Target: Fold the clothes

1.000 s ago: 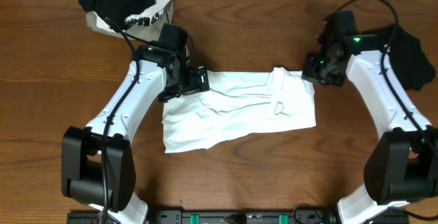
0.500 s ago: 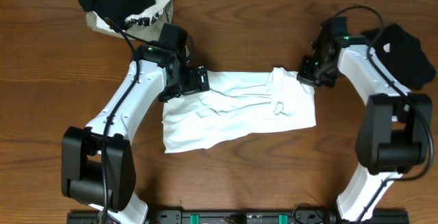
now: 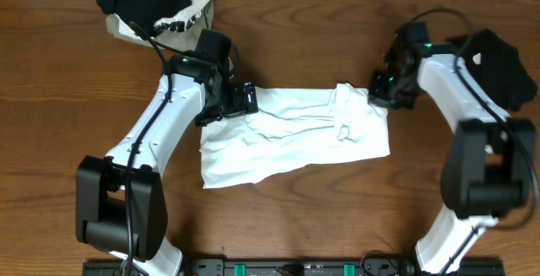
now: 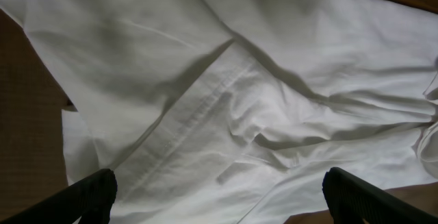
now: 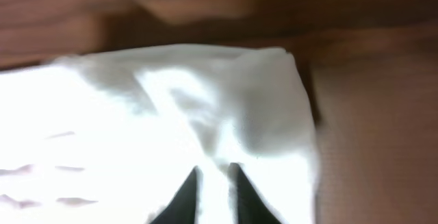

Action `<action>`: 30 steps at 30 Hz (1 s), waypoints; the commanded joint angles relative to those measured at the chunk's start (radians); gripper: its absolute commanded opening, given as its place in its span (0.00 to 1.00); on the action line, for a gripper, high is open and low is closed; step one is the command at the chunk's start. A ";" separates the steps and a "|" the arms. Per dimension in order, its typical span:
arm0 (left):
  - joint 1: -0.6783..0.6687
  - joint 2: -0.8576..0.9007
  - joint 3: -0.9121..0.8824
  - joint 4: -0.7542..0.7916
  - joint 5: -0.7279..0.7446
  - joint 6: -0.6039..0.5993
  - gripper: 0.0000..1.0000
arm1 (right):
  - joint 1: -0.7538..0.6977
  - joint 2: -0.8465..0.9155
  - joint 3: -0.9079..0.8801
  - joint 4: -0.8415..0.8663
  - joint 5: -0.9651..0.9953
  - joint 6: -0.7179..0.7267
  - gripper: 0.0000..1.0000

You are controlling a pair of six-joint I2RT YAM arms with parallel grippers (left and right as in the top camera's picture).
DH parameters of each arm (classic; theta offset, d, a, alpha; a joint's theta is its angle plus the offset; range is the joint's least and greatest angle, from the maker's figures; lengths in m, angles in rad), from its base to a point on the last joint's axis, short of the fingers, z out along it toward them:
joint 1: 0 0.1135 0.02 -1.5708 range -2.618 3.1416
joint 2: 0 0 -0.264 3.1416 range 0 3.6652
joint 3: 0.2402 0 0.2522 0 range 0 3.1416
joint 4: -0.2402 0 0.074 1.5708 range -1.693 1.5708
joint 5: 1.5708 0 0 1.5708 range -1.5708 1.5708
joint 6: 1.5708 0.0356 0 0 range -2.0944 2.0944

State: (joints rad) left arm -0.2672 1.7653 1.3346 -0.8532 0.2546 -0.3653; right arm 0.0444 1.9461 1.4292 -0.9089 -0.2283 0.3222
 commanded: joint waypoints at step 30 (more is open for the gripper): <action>0.004 -0.005 -0.005 -0.003 -0.013 0.010 0.98 | -0.138 -0.185 -0.364 0.251 -0.157 -0.264 0.99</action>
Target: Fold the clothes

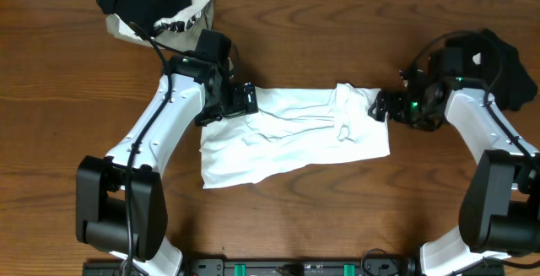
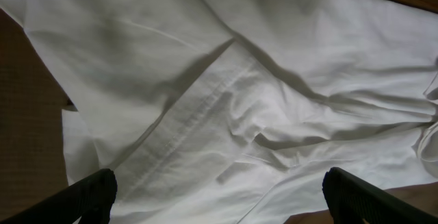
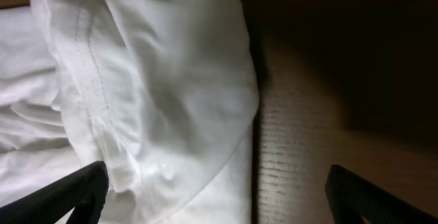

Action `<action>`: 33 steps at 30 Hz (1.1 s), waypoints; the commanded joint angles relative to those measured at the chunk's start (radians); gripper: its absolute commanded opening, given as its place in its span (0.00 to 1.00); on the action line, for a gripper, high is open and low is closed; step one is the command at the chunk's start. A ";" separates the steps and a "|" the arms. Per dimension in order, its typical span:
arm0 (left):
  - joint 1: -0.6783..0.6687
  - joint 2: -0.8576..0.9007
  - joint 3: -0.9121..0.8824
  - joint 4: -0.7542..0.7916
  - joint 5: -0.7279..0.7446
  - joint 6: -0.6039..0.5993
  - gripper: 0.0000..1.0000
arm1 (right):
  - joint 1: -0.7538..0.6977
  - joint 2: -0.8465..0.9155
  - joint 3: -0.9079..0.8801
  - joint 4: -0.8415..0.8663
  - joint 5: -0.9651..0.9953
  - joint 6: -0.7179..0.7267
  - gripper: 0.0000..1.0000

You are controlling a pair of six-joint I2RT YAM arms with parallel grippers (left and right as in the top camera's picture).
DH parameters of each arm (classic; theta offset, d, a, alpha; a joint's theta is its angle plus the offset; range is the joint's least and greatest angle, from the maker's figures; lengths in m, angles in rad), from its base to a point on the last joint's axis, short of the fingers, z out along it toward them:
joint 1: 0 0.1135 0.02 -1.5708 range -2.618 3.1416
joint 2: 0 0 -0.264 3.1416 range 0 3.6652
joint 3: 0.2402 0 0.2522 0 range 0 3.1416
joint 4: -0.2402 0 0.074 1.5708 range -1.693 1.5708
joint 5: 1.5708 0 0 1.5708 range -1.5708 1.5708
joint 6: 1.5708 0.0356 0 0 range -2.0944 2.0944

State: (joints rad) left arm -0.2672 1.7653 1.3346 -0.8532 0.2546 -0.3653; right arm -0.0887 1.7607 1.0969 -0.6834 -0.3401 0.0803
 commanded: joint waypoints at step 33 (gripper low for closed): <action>0.004 -0.005 -0.005 0.001 -0.013 0.010 0.98 | 0.011 0.140 -0.085 0.159 -0.265 -0.056 0.65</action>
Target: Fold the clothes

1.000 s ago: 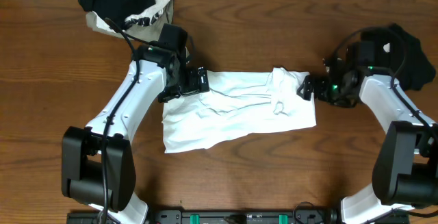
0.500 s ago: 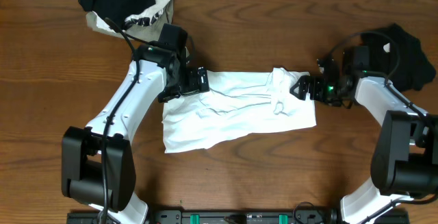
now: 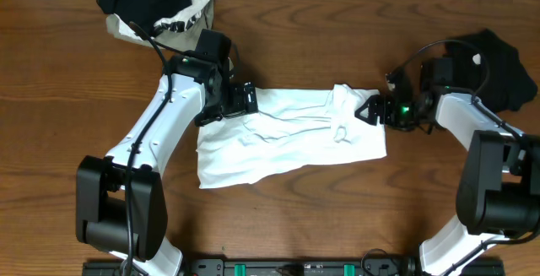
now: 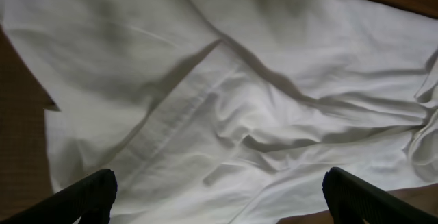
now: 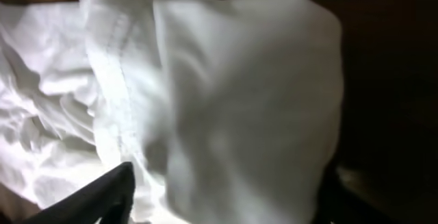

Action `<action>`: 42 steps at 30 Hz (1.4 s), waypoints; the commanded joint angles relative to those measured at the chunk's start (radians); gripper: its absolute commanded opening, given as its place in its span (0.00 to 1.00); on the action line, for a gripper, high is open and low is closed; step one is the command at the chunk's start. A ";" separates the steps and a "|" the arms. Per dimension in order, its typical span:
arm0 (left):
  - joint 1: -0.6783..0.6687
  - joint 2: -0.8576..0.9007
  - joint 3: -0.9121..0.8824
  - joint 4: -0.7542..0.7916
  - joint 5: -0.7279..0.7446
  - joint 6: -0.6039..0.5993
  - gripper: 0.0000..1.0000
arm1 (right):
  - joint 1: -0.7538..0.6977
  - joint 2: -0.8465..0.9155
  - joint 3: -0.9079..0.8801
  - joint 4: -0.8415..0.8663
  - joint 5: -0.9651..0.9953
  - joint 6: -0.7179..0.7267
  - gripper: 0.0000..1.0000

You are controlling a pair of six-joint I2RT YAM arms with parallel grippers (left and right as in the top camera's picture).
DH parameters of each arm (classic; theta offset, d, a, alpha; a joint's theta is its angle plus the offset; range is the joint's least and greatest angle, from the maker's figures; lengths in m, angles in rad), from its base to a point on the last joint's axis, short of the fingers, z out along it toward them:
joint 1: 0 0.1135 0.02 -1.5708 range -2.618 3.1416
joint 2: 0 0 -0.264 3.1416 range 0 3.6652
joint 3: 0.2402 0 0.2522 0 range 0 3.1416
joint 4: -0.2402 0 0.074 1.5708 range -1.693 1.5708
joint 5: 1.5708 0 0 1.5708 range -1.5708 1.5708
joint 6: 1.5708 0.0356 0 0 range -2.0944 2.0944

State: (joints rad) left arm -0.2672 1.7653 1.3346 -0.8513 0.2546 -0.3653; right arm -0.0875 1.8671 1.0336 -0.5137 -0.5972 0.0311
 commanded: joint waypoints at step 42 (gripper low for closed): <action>0.004 -0.005 -0.005 -0.003 -0.013 0.010 0.98 | -0.044 -0.017 0.334 -0.484 0.605 0.148 0.01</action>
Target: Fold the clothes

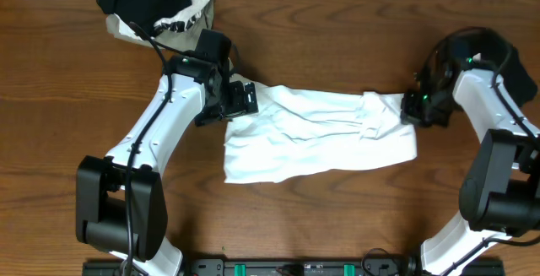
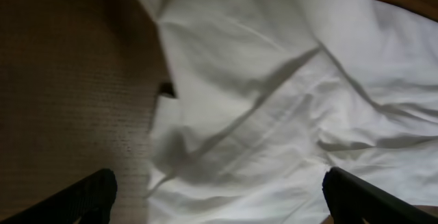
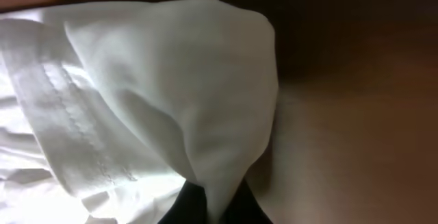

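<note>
A white garment (image 1: 316,137) lies spread and wrinkled on the wooden table (image 1: 67,132), stretched left to right. My right gripper (image 1: 411,111) is shut on the garment's right edge; in the right wrist view the cloth (image 3: 171,80) bunches and runs down between the two dark fingers (image 3: 186,203). My left gripper (image 1: 246,99) hovers open over the garment's upper left corner, its wide-apart fingertips (image 2: 82,196) framing the cloth (image 2: 274,114) and a strip of bare table at the left.
A heap of black and white clothes (image 1: 152,2) sits at the back left corner. Another black garment (image 1: 506,61) lies at the right edge, behind the right arm.
The right gripper has shut on the garment's right edge and stands further right. The whole garment has shifted right with it, baring table under the left gripper, which stays where it was.
The right gripper was shut and empty at the garment's upper right corner. Then it stood open to the right of the garment, then open around its right edge. Now it grips that edge and the garment lies further right. The left gripper stayed open throughout.
</note>
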Action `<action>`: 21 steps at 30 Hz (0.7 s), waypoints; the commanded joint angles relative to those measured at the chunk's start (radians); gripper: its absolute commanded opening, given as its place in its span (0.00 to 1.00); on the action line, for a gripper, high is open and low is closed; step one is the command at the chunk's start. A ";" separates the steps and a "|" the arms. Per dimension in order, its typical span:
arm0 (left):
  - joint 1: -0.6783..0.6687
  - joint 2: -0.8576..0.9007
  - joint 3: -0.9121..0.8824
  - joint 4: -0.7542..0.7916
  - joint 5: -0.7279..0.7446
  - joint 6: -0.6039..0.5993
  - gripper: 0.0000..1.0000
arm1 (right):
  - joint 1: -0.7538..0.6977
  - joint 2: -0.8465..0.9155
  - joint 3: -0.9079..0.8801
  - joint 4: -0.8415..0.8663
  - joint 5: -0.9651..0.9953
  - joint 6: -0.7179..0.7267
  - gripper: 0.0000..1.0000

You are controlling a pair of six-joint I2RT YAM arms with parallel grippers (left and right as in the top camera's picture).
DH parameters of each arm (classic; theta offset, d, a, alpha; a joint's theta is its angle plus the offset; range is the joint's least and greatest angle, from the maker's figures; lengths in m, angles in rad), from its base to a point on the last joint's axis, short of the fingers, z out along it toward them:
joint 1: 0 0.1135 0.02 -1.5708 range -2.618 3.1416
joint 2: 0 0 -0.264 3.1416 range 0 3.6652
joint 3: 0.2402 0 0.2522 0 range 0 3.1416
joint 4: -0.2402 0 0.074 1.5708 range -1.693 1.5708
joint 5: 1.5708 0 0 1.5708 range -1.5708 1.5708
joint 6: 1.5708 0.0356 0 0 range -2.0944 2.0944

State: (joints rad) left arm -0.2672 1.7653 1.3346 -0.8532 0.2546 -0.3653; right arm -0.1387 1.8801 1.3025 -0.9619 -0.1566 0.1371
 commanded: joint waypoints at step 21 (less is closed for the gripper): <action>0.004 -0.005 -0.005 0.002 -0.013 0.010 0.98 | 0.482 -0.030 0.111 -0.103 0.384 0.145 0.01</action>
State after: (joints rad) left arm -0.2672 1.7653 1.3346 -0.8494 0.2546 -0.3653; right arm 0.2989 1.8767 1.3972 -1.0626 0.2157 0.2432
